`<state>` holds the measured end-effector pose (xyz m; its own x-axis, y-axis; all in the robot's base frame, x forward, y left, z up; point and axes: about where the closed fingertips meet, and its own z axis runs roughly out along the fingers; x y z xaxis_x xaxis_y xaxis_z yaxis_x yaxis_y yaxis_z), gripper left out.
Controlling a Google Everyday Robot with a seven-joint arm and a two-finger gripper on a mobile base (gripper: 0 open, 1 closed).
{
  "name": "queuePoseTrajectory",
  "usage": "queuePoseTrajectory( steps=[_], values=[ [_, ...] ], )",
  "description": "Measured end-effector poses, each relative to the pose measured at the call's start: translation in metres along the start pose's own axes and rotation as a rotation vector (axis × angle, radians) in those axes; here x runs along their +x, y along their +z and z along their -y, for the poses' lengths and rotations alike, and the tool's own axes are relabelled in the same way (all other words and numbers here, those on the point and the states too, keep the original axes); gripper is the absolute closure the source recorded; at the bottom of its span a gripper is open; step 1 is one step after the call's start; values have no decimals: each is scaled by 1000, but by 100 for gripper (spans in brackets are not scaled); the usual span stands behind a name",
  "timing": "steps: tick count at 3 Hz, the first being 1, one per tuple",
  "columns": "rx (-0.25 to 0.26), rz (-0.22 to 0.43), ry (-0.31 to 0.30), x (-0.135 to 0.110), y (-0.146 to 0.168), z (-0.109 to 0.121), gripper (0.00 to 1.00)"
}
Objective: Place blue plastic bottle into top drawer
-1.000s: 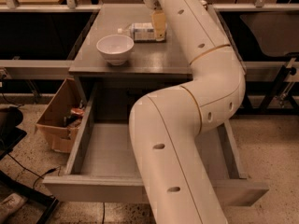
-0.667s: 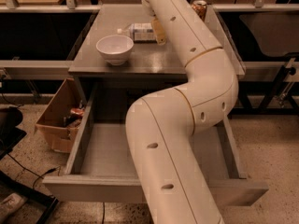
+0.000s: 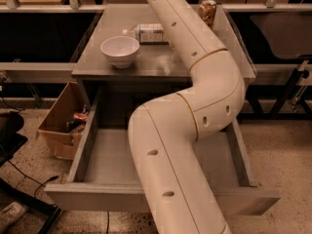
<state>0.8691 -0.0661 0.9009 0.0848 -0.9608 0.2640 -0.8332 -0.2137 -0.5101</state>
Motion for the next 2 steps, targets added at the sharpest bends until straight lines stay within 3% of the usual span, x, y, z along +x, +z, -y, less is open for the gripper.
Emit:
queuePoseTrajectory(
  steps=[1,2],
  values=[
    [0,0,0,0,0,0,0],
    [46,29,18,-7,1,12,0]
  ],
)
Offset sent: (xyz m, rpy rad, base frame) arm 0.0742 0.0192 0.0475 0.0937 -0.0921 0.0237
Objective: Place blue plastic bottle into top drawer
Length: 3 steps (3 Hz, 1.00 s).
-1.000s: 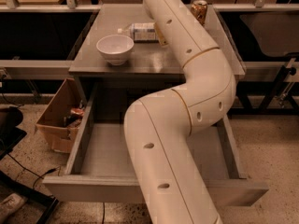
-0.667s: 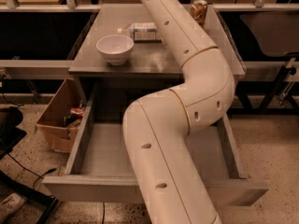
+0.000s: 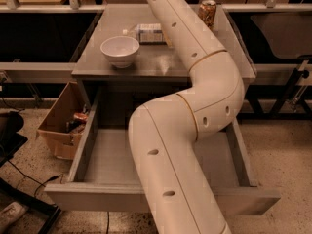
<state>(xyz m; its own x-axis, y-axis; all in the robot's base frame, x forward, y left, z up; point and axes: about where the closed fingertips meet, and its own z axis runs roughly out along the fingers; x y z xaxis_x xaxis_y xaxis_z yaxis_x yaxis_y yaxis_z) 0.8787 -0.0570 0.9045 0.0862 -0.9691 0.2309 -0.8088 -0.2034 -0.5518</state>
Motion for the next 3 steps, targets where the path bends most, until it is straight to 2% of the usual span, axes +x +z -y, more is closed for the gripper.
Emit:
queuePoseTrajectory(
  steps=[1,2,3],
  values=[
    [55,43,66,-3,0,13,0],
    [38,79,183,0,24,4,0],
    [-53,36,194,6,44,-23,0]
  ],
)
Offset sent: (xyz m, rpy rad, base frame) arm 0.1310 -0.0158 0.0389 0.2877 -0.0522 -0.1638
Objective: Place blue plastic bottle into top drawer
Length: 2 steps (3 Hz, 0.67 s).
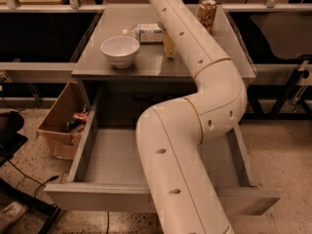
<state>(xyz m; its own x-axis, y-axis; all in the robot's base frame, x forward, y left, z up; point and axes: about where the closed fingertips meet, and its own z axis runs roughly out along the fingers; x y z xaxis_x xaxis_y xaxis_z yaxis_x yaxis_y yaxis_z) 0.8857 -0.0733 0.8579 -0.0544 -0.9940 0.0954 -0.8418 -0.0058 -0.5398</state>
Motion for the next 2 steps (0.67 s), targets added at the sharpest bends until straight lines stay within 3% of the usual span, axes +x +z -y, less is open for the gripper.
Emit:
queuePoseTrajectory(
  steps=[1,2],
  values=[
    [-3,-33,-91,-10,-5,1,2],
    [-3,-33,-93,-10,-5,1,25]
  ],
)
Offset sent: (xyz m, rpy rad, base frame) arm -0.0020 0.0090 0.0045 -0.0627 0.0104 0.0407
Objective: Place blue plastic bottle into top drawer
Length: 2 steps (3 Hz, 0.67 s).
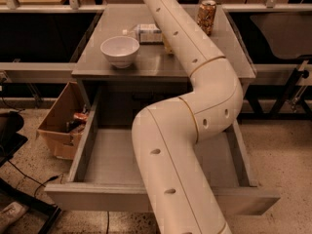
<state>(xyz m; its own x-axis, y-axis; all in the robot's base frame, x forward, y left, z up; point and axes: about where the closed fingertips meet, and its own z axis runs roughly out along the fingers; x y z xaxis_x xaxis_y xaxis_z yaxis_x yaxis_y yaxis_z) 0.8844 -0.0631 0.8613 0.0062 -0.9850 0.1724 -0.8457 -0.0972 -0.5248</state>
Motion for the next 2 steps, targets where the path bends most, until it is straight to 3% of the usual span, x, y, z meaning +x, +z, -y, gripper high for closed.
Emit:
queuePoseTrajectory(
  steps=[1,2],
  values=[
    [0,0,0,0,0,0,56],
    [0,0,0,0,0,0,80]
  ],
)
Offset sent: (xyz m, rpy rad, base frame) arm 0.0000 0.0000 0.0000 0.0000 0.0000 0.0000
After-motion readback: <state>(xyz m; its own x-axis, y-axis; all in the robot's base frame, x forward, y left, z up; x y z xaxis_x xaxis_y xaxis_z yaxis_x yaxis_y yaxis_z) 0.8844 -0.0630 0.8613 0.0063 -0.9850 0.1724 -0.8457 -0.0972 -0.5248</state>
